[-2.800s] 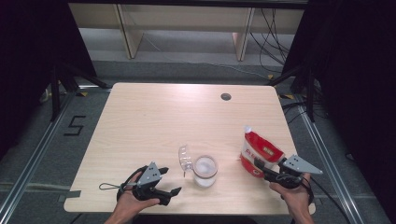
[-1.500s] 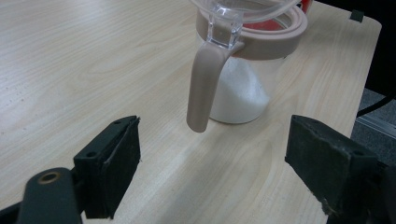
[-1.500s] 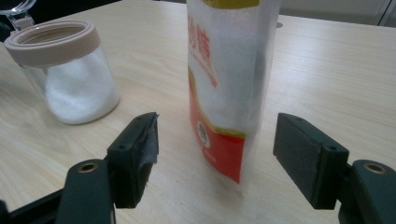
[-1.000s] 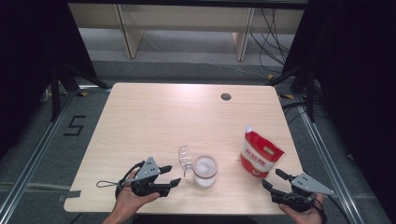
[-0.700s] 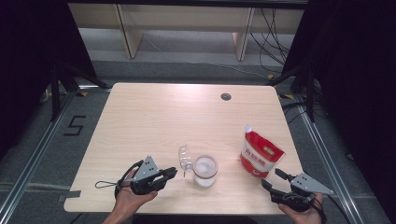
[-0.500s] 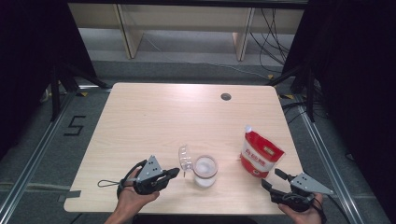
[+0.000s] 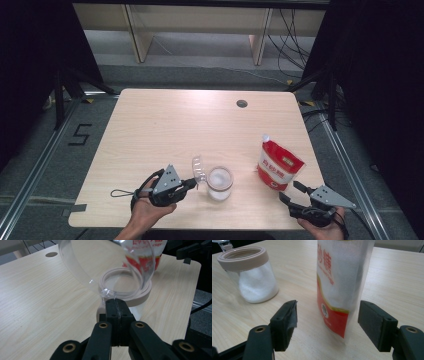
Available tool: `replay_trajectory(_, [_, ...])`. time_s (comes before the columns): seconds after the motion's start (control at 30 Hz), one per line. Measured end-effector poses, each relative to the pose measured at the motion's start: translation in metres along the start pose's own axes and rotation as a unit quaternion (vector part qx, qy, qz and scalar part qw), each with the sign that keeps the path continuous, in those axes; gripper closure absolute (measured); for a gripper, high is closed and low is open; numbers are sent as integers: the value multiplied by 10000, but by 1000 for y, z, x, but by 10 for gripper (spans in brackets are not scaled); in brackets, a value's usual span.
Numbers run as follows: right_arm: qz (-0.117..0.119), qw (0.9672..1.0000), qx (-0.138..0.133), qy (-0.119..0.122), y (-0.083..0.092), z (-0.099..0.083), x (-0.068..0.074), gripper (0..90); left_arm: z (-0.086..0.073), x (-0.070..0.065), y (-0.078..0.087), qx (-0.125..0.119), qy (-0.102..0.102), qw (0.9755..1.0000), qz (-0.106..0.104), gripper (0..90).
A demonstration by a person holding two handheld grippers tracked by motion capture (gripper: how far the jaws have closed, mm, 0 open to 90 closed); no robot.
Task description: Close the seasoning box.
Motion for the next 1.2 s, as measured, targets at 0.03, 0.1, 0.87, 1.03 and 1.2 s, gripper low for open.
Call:
replay_trajectory(0.03, [-16,10000,9,41,0,0,-1,326,0,-1,-1,-5,-1,10000,-20,894])
replay_trajectory(0.1, [-11,10000,28,-1,0,-1,0,325,1,-1,-2,-3,-15,10000,-9,894])
replay_trajectory(0.87, [6,10000,39,-2,1,0,2,322,4,-1,2,-171,156,9996,-167,653])
replay_trajectory(1.03, [4,10000,38,8,1,0,2,320,0,0,10,-169,342,9991,-177,493])
replay_trajectory(1.2, [-28,10000,29,-10,1,1,2,317,-10,-1,14,-107,523,9984,-198,349])
Point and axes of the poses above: each handheld gripper's, and its own axes: y roughly backward along the jaws, z roughly out of its top, x roughly to its left, the point moved 9 cm from there along -y, roughly forward along the jaws, and after that the axes turned 13 degrees about -z, right-handed, at the moved point
